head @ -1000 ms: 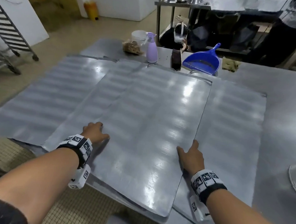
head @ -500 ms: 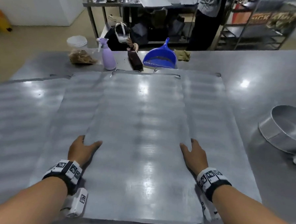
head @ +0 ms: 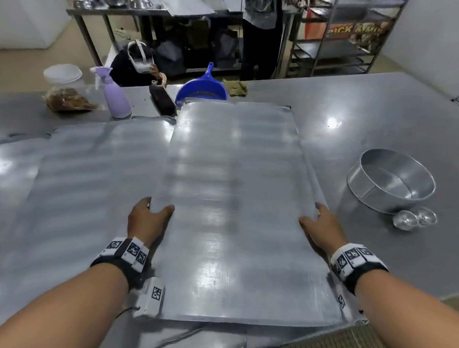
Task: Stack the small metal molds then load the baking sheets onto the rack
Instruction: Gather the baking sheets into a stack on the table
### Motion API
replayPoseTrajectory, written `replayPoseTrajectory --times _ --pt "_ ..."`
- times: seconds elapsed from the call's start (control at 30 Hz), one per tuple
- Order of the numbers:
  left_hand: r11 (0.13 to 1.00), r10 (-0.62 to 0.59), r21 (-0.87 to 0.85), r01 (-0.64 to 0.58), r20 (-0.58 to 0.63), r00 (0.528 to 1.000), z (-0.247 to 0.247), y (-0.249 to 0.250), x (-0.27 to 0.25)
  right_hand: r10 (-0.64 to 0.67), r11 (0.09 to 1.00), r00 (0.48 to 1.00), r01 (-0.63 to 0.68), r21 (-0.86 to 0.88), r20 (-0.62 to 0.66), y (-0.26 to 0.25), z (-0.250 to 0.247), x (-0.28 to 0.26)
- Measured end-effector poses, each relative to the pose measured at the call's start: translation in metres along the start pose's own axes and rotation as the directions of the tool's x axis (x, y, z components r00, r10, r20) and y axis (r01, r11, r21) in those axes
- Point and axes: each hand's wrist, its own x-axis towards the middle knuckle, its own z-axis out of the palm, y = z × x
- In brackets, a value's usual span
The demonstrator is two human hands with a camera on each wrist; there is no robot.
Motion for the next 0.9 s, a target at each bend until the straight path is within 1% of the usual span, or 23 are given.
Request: replayPoseTrajectory --times 0.1,0.2,0.4,0.47,0.53,0.6,0.7,0.77,0.9 --pt "1.000 0.016 0.008 -0.016 0.008 1.000 0.026 0.019 0.001 0.005 1.000 1.000 -0.005 -0.002 0.021 0.017 -0.017 0.031" --pt "1.000 -0.003 0.009 0.003 -0.002 1.000 0.046 0.028 0.004 -0.027 1.000 0.999 0.026 0.017 0.040 0.041 -0.021 0.067" --pt "0.999 -0.030 0.018 0.030 -0.007 1.000 0.065 0.048 0.015 -0.071 0.997 0.996 0.071 0.005 0.054 0.031 -0.028 0.099" --pt "0.999 -0.038 0.031 0.037 0.016 0.999 0.068 0.054 0.024 -0.078 0.997 0.995 0.078 0.005 0.056 0.031 -0.026 0.112" --pt "0.996 -0.019 0.087 0.014 0.061 0.998 0.069 0.057 0.037 -0.048 0.998 0.996 0.051 -0.041 0.075 0.032 -0.023 0.123" --pt "0.982 -0.044 0.186 0.021 0.120 0.992 0.068 0.060 0.051 0.008 0.991 0.996 0.004 -0.135 0.092 0.033 -0.020 0.129" --pt "0.934 -0.077 0.356 0.008 0.178 0.981 0.066 0.057 0.065 0.034 0.976 0.999 -0.026 -0.216 0.037 0.037 -0.011 0.134" --pt "0.910 -0.081 0.414 -0.001 0.180 0.980 0.069 0.054 0.065 0.037 0.975 0.999 -0.034 -0.220 0.013 0.041 -0.005 0.139" --pt "0.907 -0.055 0.419 -0.041 0.214 0.975 0.075 0.047 0.047 0.058 0.983 0.998 -0.060 -0.175 -0.016 0.052 -0.001 0.139"
